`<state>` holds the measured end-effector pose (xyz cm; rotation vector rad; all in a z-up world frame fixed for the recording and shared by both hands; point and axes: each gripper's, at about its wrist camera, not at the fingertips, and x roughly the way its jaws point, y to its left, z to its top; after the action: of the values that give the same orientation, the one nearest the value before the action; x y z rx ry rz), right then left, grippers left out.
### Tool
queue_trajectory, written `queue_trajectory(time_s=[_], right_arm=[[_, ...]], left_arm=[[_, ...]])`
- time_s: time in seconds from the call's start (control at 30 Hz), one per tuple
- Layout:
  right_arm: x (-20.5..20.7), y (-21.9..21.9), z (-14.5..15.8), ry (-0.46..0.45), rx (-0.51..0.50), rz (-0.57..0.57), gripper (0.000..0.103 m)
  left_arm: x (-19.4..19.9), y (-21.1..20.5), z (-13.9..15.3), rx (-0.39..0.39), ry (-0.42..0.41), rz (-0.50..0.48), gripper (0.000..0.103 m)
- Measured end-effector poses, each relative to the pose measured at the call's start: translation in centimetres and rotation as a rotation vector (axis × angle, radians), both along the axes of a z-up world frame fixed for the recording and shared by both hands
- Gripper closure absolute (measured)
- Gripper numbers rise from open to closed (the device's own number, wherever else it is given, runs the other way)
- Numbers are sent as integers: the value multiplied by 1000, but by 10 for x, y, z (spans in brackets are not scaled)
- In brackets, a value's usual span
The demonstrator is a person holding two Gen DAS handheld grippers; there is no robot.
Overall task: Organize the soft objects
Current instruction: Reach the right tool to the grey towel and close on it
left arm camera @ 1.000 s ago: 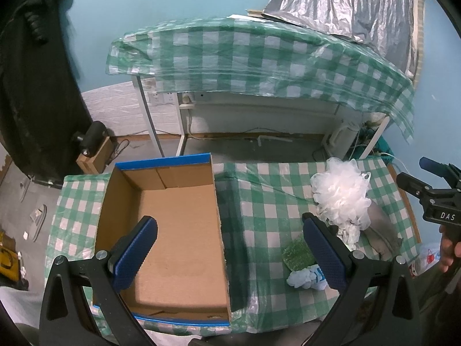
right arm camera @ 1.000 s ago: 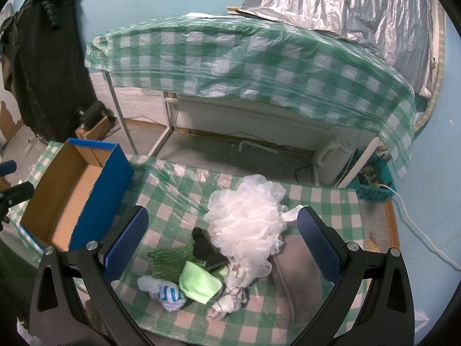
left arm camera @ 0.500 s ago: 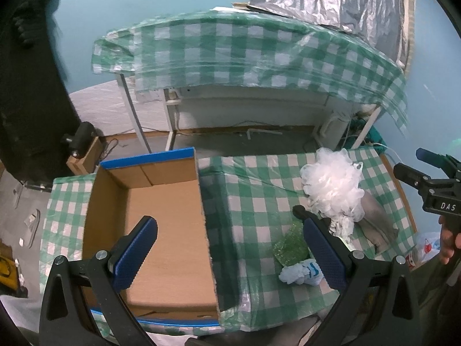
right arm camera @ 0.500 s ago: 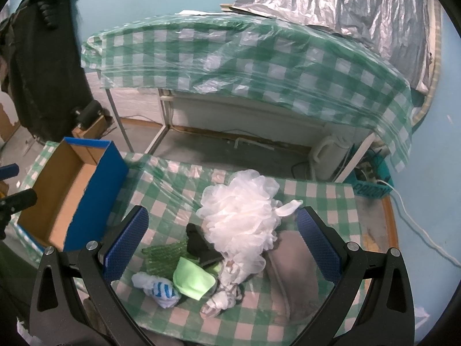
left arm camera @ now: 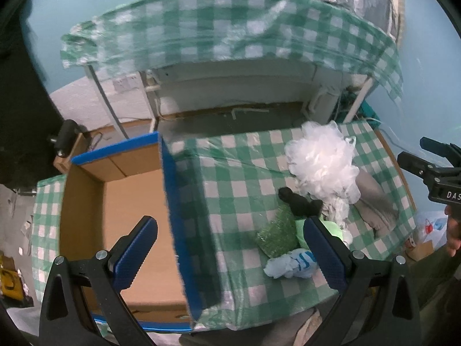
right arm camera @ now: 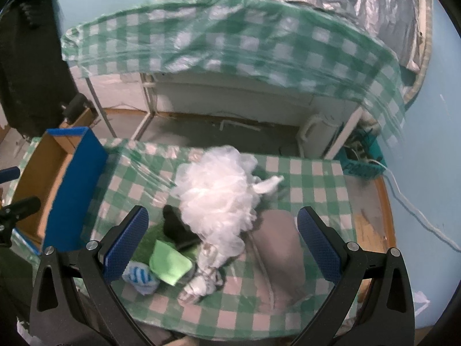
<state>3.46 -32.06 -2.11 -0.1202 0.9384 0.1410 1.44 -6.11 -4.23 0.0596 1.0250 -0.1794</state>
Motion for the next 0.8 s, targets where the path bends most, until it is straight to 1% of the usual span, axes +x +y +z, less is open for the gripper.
queue_trajectory(time_s=[0.3, 0.43, 0.63, 0.8], right_arm=[[2, -31, -29, 76, -3, -52, 1], [6, -43, -46, 135, 9, -71, 1], [15, -58, -69, 180, -47, -97, 1], [24, -72, -95, 255, -68, -115, 1]], left_arm=[[2, -32, -32, 52, 59, -55, 1], [2, -43, -47, 73, 102, -91, 1], [3, -60, -67, 96, 142, -123, 1], [3, -71, -88, 87, 198, -161, 1]])
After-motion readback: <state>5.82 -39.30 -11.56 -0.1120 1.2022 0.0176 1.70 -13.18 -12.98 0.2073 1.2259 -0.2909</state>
